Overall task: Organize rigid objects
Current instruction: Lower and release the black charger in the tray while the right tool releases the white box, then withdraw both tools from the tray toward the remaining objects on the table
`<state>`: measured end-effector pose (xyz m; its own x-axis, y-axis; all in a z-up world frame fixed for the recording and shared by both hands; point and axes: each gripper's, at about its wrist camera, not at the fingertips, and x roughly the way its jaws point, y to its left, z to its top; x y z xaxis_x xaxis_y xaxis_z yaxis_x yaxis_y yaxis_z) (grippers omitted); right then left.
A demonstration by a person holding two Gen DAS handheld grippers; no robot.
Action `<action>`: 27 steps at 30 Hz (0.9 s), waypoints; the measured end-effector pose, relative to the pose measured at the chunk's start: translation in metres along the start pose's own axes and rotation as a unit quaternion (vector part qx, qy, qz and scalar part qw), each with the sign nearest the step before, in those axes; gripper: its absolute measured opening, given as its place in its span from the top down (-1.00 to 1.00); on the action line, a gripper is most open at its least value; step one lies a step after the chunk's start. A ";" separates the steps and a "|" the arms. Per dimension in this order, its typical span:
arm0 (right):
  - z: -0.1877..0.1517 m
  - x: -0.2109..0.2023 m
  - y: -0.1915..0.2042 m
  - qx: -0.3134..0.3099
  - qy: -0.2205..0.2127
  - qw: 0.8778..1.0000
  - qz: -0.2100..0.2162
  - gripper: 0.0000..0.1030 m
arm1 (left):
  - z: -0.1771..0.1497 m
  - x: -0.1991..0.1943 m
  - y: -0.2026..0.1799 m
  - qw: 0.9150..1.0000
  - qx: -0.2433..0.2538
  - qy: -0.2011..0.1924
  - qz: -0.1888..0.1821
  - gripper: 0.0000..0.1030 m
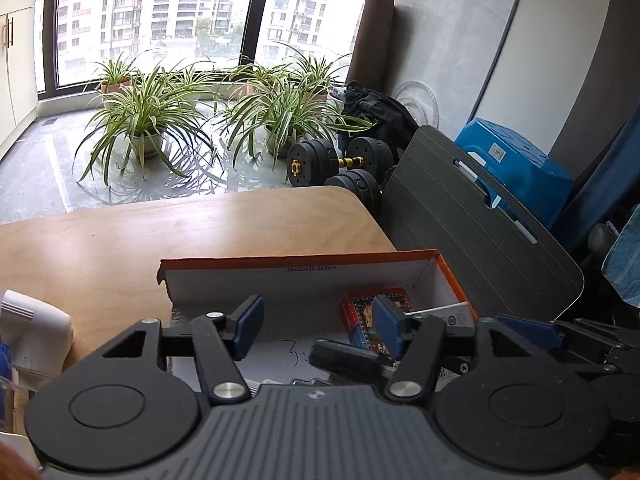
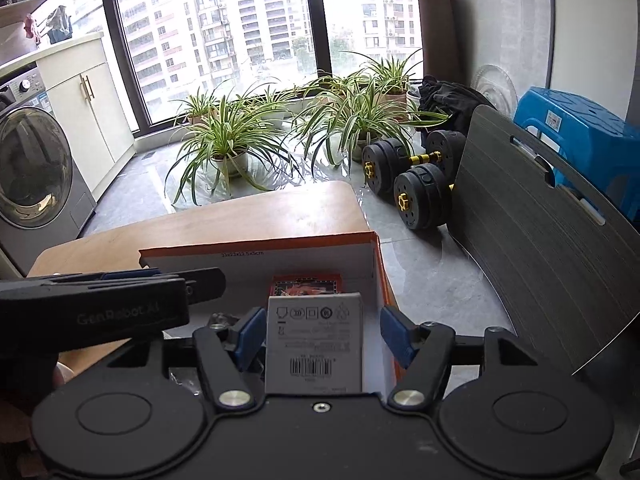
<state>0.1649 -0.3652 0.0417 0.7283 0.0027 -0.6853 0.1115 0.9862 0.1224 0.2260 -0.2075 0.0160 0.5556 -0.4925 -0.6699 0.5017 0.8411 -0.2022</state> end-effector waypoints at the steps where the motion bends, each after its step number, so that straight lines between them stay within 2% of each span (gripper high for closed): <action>1: -0.001 -0.004 0.000 0.000 -0.005 1.000 0.001 -0.49 | 0.000 -0.003 0.001 1.000 0.000 0.001 0.003 -0.31; 3: -0.002 -0.013 0.001 -0.003 -0.014 1.000 -0.001 -0.52 | 0.000 -0.010 0.001 1.000 -0.004 0.000 0.016 -0.61; 10: -0.008 -0.047 0.010 -0.014 -0.030 0.999 -0.009 -0.71 | -0.001 -0.050 -0.003 0.999 0.003 -0.023 0.048 -0.99; 19: -0.027 -0.084 0.025 -0.030 -0.030 0.999 0.004 -0.75 | -0.022 -0.098 -0.009 0.997 -0.004 -0.048 0.065 -1.00; 27: -0.049 -0.099 0.047 -0.051 -0.019 0.998 0.018 -0.75 | -0.046 -0.123 -0.002 0.996 -0.022 -0.049 0.065 -1.00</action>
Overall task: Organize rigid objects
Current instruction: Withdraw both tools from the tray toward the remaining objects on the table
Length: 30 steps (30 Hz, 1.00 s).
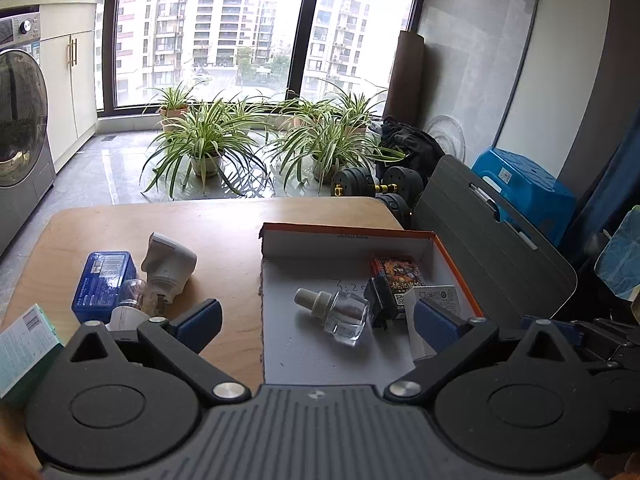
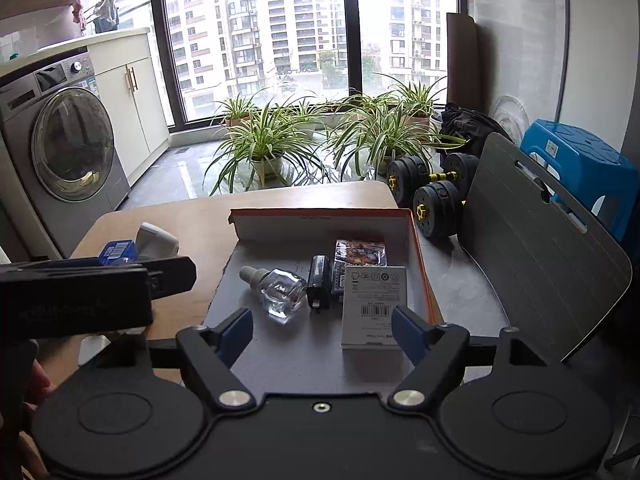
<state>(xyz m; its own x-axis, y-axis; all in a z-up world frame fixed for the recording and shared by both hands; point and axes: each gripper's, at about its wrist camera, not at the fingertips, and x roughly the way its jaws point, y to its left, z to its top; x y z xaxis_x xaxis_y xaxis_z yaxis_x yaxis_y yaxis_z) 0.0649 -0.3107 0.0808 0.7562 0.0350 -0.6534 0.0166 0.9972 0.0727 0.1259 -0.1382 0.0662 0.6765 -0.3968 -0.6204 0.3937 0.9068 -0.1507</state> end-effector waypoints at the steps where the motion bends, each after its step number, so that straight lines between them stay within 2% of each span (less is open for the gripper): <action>1: -0.003 -0.002 0.003 -0.002 0.000 1.000 0.003 -0.75 | -0.002 -0.004 0.003 1.000 -0.003 0.000 0.002 -1.00; 13: -0.022 -0.009 0.052 -0.025 0.012 0.999 0.044 -0.75 | -0.026 -0.037 0.045 1.000 -0.010 0.007 0.023 -1.00; 27: -0.038 -0.018 0.098 -0.057 0.022 0.995 0.080 -0.75 | -0.048 -0.064 0.082 1.000 -0.014 0.005 0.026 -1.00; 30: -0.042 -0.018 0.103 -0.066 0.025 0.994 0.083 -0.75 | -0.058 -0.071 0.103 0.999 -0.017 0.004 0.036 -1.00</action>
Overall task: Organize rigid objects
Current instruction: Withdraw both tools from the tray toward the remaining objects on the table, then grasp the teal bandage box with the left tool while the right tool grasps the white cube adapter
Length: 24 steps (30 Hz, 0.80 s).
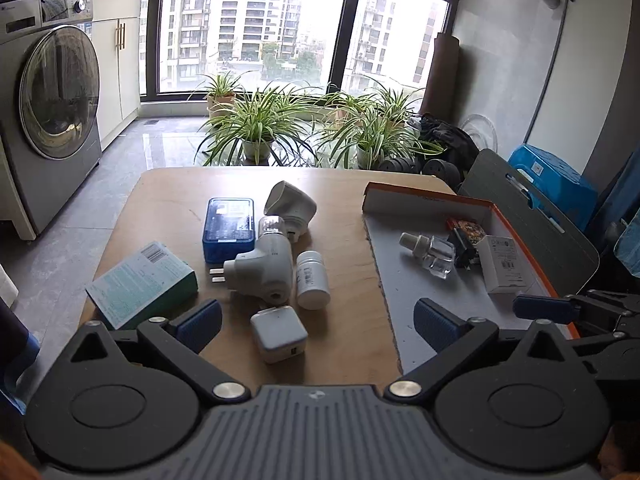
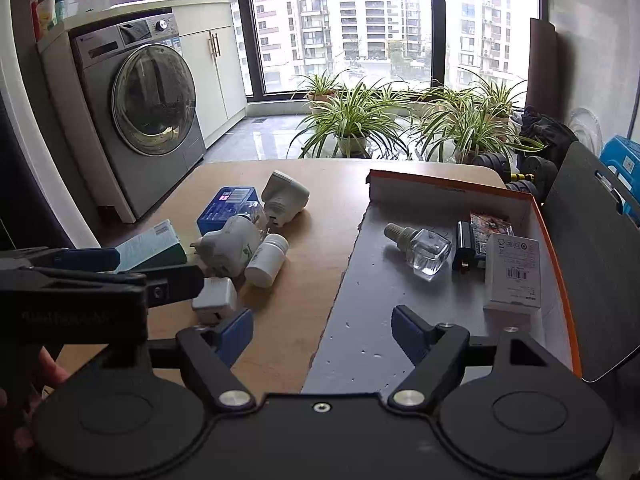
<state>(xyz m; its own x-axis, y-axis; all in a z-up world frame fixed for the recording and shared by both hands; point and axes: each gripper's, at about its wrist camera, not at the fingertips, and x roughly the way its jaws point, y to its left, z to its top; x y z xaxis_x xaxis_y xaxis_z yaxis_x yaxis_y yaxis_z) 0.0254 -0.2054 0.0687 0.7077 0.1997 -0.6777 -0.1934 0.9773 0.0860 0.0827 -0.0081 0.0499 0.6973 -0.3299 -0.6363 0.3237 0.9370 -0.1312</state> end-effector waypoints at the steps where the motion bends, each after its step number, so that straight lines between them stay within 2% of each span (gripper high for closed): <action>1: -0.001 0.001 0.001 0.000 0.002 1.000 0.000 -0.75 | -0.002 0.000 0.007 1.000 -0.002 0.001 0.004 -1.00; 7: -0.005 0.004 0.007 0.001 0.009 1.000 0.005 -0.75 | -0.014 0.006 0.068 0.999 -0.010 0.012 0.049 -1.00; 11: -0.005 0.007 0.012 0.000 0.013 1.000 0.007 -0.75 | -0.012 0.023 0.104 0.997 0.008 0.025 0.074 -1.00; 20: -0.006 0.024 0.028 -0.011 0.032 0.999 0.008 -0.75 | 0.007 0.070 0.124 0.994 0.079 0.041 0.066 -1.00; 24: -0.003 0.033 0.035 -0.010 0.041 0.999 0.016 -0.75 | 0.006 0.091 0.127 0.992 0.091 0.056 0.065 -1.00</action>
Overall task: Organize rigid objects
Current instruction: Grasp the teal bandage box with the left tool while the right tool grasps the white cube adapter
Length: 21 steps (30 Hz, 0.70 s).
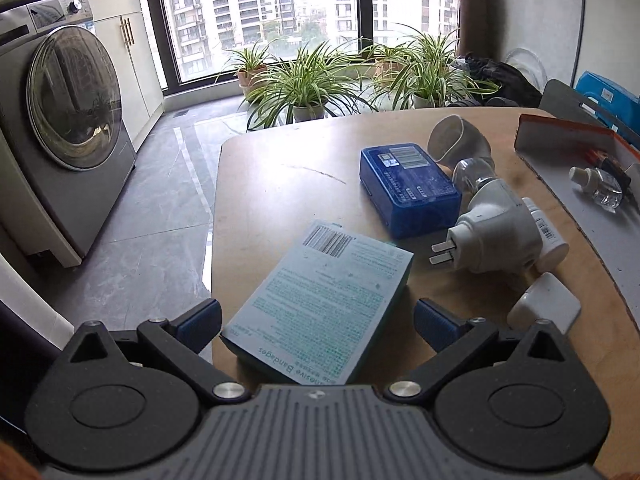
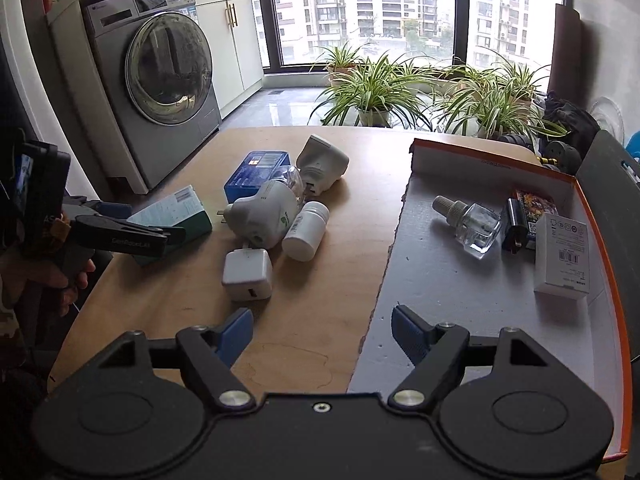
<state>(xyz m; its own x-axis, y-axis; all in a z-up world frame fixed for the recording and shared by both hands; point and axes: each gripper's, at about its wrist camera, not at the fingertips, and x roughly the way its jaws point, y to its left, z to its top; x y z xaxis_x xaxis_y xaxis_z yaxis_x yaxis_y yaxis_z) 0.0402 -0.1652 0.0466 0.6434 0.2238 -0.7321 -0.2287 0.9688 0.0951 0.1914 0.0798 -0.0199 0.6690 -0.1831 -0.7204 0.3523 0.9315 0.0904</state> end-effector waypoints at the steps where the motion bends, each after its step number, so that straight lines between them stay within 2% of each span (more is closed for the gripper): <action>1: 0.001 0.003 0.002 0.000 0.002 1.000 0.003 -0.75 | 0.000 0.003 0.000 1.000 0.000 0.001 0.002 -1.00; 7: 0.005 0.027 0.017 -0.001 0.017 1.000 0.026 -0.75 | -0.003 0.008 0.002 1.000 -0.009 -0.005 -0.005 -0.99; 8: 0.006 0.031 0.020 0.000 0.019 0.999 0.029 -0.75 | -0.003 0.008 0.002 1.000 -0.013 -0.004 -0.009 -0.91; 11: 0.009 0.042 0.026 0.002 0.023 0.999 0.037 -0.75 | -0.006 0.007 0.002 0.999 -0.032 0.009 -0.027 -0.44; 12: 0.010 0.046 0.028 0.003 0.025 0.999 0.038 -0.75 | -0.008 0.005 0.002 0.999 -0.037 0.004 -0.026 -0.40; 21: 0.019 0.074 0.037 -0.005 0.036 0.999 0.037 -0.75 | -0.021 -0.018 -0.004 0.996 -0.086 -0.005 -0.029 -0.39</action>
<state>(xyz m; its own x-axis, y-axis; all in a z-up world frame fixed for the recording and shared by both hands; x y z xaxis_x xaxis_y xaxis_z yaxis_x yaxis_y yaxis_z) 0.0929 -0.1106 0.0085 0.5702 0.2857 -0.7702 -0.2806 0.9489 0.1442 0.1642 0.0860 -0.0216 0.6568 -0.2410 -0.7145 0.2745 0.9589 -0.0710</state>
